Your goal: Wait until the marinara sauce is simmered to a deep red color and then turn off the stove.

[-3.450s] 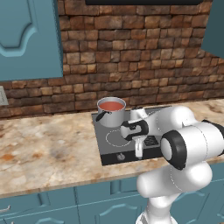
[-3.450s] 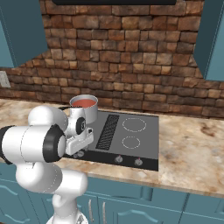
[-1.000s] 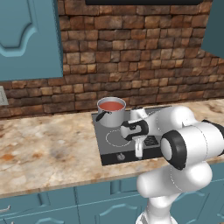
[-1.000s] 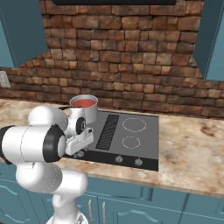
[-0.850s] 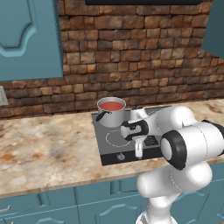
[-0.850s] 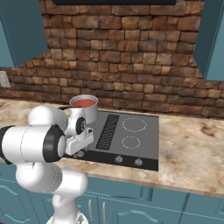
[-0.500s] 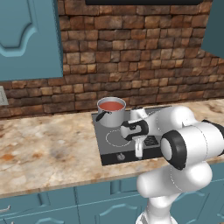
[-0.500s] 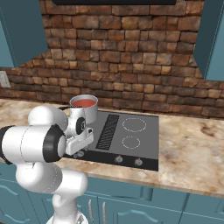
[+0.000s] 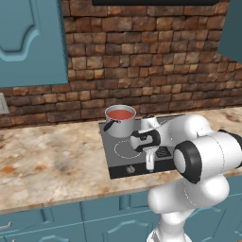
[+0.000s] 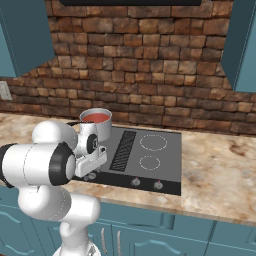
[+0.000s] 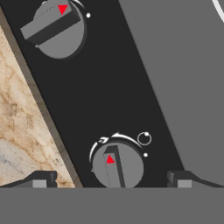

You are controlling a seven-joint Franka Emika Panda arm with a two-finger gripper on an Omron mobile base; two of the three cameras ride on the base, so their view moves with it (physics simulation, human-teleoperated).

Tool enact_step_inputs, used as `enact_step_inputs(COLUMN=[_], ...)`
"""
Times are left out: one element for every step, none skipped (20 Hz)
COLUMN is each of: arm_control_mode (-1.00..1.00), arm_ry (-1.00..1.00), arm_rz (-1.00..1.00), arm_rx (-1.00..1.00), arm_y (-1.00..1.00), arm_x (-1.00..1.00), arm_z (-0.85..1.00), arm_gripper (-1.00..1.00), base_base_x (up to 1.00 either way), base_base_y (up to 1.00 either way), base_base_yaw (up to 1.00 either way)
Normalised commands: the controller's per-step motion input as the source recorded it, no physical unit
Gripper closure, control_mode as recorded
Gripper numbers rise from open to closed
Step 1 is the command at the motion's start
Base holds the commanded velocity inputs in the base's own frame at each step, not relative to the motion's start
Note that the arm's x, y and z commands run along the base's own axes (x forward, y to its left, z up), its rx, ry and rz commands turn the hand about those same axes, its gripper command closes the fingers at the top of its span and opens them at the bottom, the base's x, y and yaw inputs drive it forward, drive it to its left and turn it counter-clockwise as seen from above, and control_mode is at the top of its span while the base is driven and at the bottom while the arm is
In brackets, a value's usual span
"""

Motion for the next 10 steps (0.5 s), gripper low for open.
enact_step_inputs(arm_control_mode=[-1.0, -1.0, -1.0, -1.0, -1.0, -1.0, -1.0, -1.0, -1.0, -1.0], arm_ry=[0.0, 0.0, 0.0, 0.0, 0.0, 0.0, 0.0, 0.0, 0.0, 0.0], arm_rz=[0.0, 0.0, 0.0, 0.0, 0.0, 0.0, 0.0, 0.0, 0.0, 0.0], arm_rx=[0.0, 0.0, 0.0, 0.0, 0.0, 0.0, 0.0, 0.0, 0.0, 0.0], arm_y=[0.0, 0.0, 0.0, 0.0, 0.0, 0.0, 0.0, 0.0, 0.0, 0.0], arm_x=[0.0, 0.0, 0.0, 0.0, 0.0, 0.0, 0.0, 0.0, 0.0, 0.0], arm_z=[0.0, 0.0, 0.0, 0.0, 0.0, 0.0, 0.0, 0.0, 0.0, 0.0], arm_gripper=[-1.0, -1.0, -1.0, -1.0, -1.0, -1.0, -1.0, -1.0, -1.0, -1.0], base_base_x=[0.0, 0.0, 0.0, 0.0, 0.0, 0.0, 0.0, 0.0, 0.0, 0.0], base_base_y=[0.0, 0.0, 0.0, 0.0, 0.0, 0.0, 0.0, 0.0, 0.0, 0.0], base_base_yaw=[0.0, 0.0, 0.0, 0.0, 0.0, 0.0, 0.0, 0.0, 0.0, 0.0])
